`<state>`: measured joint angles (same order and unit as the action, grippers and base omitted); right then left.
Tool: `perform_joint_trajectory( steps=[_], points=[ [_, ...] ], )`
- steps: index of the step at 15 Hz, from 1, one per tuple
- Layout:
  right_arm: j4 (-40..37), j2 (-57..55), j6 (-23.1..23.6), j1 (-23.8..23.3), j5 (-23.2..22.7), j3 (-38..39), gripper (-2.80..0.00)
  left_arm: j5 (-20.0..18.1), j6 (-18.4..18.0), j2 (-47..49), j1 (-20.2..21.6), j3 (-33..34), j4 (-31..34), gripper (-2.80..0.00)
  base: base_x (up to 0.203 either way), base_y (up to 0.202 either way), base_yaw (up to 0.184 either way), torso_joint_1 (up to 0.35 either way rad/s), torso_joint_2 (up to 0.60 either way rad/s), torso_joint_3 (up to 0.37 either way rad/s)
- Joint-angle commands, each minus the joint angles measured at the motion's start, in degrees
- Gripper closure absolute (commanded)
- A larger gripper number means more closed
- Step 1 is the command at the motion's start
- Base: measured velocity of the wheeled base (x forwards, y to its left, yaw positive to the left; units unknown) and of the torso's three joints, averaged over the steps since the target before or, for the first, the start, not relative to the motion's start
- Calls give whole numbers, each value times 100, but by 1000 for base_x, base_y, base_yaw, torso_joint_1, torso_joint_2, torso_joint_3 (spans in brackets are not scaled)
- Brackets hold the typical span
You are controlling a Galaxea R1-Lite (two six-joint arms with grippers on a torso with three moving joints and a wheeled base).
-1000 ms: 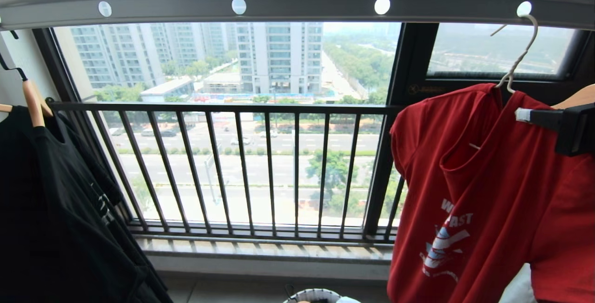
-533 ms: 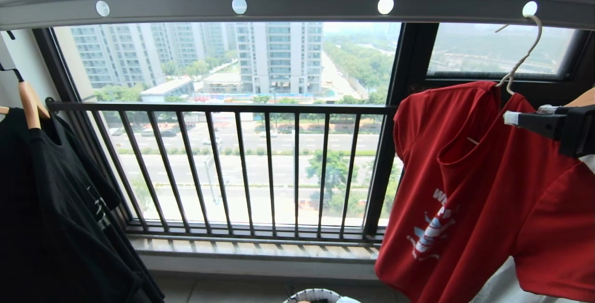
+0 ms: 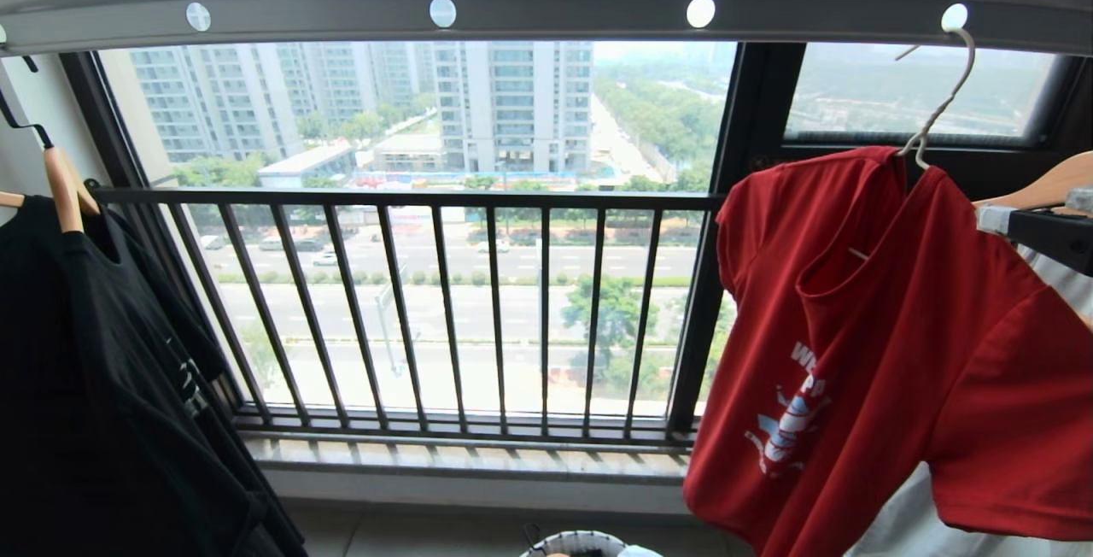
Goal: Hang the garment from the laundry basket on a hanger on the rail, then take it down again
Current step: Hang the clothes rack on the clothesline, then take the clothes off the clothes rack
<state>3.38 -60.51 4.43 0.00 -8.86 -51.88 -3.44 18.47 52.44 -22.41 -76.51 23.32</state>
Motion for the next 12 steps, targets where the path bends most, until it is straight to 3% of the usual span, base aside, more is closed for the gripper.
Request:
perform_joint_trajectory(
  steps=[1, 6, 8, 10, 12],
  points=[
    [-85, 597, 12, 4, -8, 146, 0, -8, -18, 3, -1, -12, 13, 0, 0, 0, 0, 0, 0, 0],
    [-277, 917, -11, 8, -24, 281, 0, -25, -10, 88, -9, -57, 23, 0, 0, 0, 0, 0, 0, 0],
    [-697, 1133, -109, 9, -33, 155, 0, -49, 0, 33, -16, 50, 36, 0, 0, 0, 0, 0, 0, 0],
    [-1155, 1343, -501, 9, -53, 10, 0, -274, 14, -60, -23, 255, 36, 0, 0, 0, 0, 0, 0, 0],
    [-1590, 1639, -568, 13, -160, -8, 0, -552, 11, -475, -19, 661, 40, 0, 0, 0, 0, 0, 0, 0]
  ],
)
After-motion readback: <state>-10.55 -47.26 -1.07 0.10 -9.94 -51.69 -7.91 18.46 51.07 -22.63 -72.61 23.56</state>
